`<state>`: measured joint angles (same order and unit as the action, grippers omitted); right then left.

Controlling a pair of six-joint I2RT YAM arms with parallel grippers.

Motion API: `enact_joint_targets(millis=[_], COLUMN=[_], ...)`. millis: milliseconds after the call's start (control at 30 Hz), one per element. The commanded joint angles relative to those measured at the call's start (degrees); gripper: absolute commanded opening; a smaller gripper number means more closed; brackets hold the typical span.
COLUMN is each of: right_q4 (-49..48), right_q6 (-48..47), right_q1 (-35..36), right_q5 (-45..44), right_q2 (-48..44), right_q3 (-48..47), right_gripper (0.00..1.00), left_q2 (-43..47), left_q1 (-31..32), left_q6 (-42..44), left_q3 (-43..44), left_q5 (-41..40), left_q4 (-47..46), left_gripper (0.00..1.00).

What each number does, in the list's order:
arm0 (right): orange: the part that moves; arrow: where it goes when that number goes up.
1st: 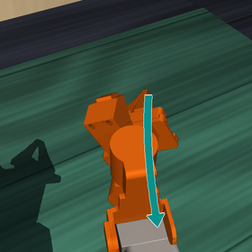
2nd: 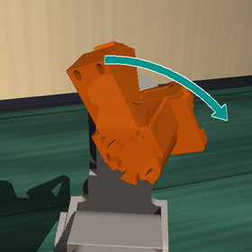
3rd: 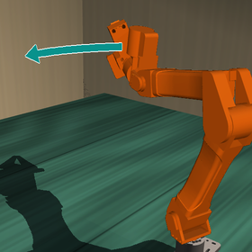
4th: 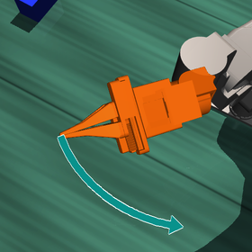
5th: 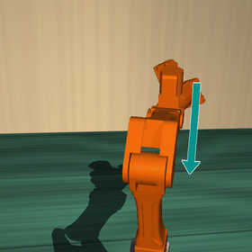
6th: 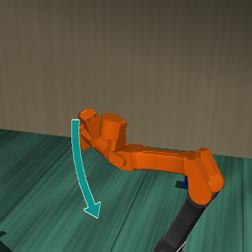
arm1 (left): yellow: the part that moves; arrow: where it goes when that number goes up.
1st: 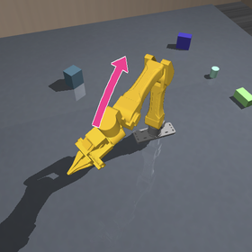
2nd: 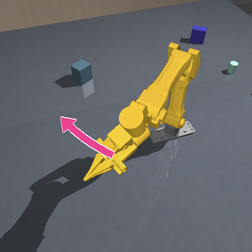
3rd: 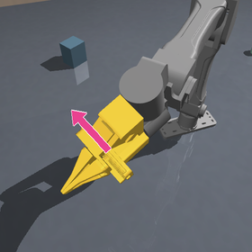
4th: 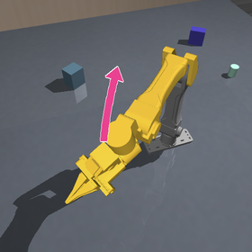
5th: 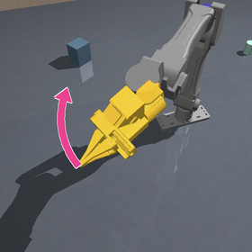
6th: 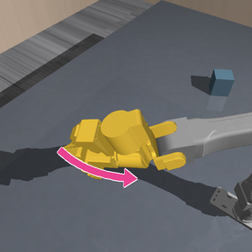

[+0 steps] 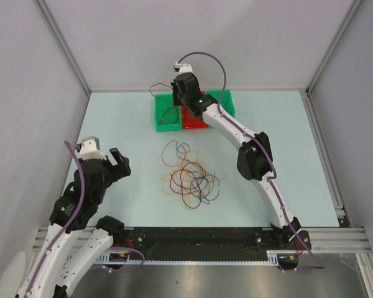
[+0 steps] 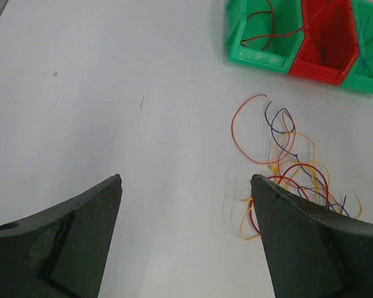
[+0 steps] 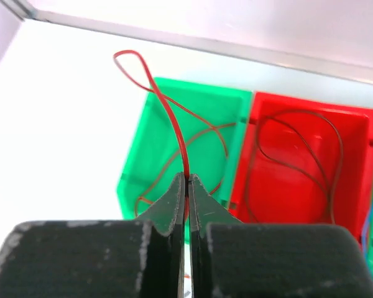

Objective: Untangle the cables

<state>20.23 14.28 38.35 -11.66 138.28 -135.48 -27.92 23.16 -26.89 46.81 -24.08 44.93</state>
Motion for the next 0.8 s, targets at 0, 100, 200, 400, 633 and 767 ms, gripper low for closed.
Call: enact_joint_targets(millis=[0,100,200,400,633,767], right_q4=[-2.7,-4.8,-6.8,-9.4,-14.2,-15.8], right_q6=[0.0,-0.5,-1.6,-4.2,-8.7,-11.7], right_q1=[0.2,0.1,0.1,0.1,0.1,0.4], right_q5=[0.8,1.4,1.3,1.8,3.7,4.2], right_q2=[2.0,3.5,5.2,8.8,11.0,12.5], right_q3=[-1.6,-1.8,-2.1,-3.9,-4.0,-5.1], right_gripper=[0.00,0.00,0.00,0.00,0.00,0.00], left_q2=[0.3,0.1,0.2,0.0,-0.2,-0.4], left_q1=[-0.6,-0.7,-0.6,-0.7,-1.0,-1.3], left_q6=[0.5,0.5,0.5,0.6,0.6,0.7], left_q3=[0.0,-0.1,-0.1,0.0,-0.1,-0.1], left_q5=[0.0,0.2,0.2,0.2,0.3,0.3], left_q4=[-1.5,-1.6,-1.6,-1.6,-1.7,-1.7], left_gripper=[0.90,0.90,0.90,0.90,0.90,0.90])
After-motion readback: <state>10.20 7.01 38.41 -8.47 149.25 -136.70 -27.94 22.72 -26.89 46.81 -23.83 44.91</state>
